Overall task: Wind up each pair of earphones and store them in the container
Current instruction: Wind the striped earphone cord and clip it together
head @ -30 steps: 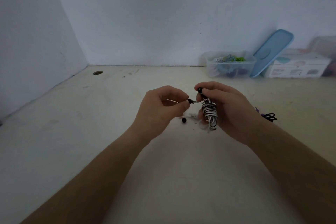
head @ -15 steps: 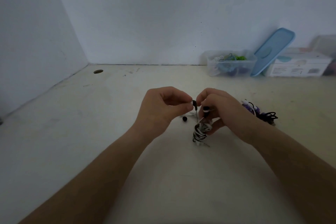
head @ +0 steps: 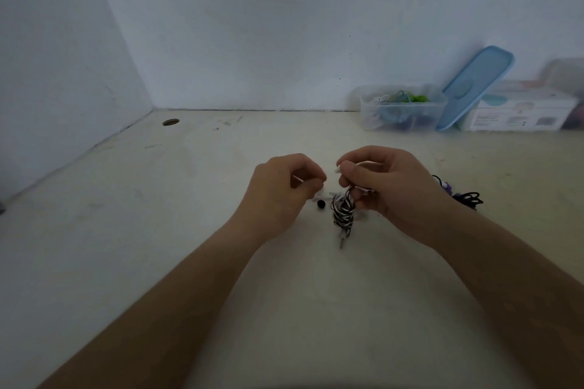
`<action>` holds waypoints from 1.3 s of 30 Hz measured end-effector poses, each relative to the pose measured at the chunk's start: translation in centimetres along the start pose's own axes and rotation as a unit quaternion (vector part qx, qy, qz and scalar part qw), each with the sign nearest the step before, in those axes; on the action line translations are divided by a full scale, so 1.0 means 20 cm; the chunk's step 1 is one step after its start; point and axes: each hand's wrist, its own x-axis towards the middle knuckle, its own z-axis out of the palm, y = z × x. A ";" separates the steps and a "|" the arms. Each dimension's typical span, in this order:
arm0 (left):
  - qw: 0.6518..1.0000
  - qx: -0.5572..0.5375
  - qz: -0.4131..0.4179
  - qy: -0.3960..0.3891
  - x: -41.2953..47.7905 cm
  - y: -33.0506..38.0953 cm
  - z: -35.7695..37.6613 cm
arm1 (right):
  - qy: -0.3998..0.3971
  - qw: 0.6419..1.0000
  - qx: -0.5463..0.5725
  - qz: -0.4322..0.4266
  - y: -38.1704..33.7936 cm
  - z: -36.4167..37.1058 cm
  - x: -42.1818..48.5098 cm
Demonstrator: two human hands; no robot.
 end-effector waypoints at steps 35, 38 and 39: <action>0.999 0.016 -0.039 -0.032 0.00 -0.01 -0.01 | -0.029 0.997 0.004 0.075 0.00 -0.02 0.00; 0.997 -0.041 -0.056 -0.036 0.00 0.00 0.00 | -0.033 0.997 -0.013 0.065 0.00 -0.01 0.00; 0.996 -0.059 -0.062 -0.036 0.00 0.00 0.01 | -0.030 0.998 -0.013 0.061 0.00 -0.01 0.00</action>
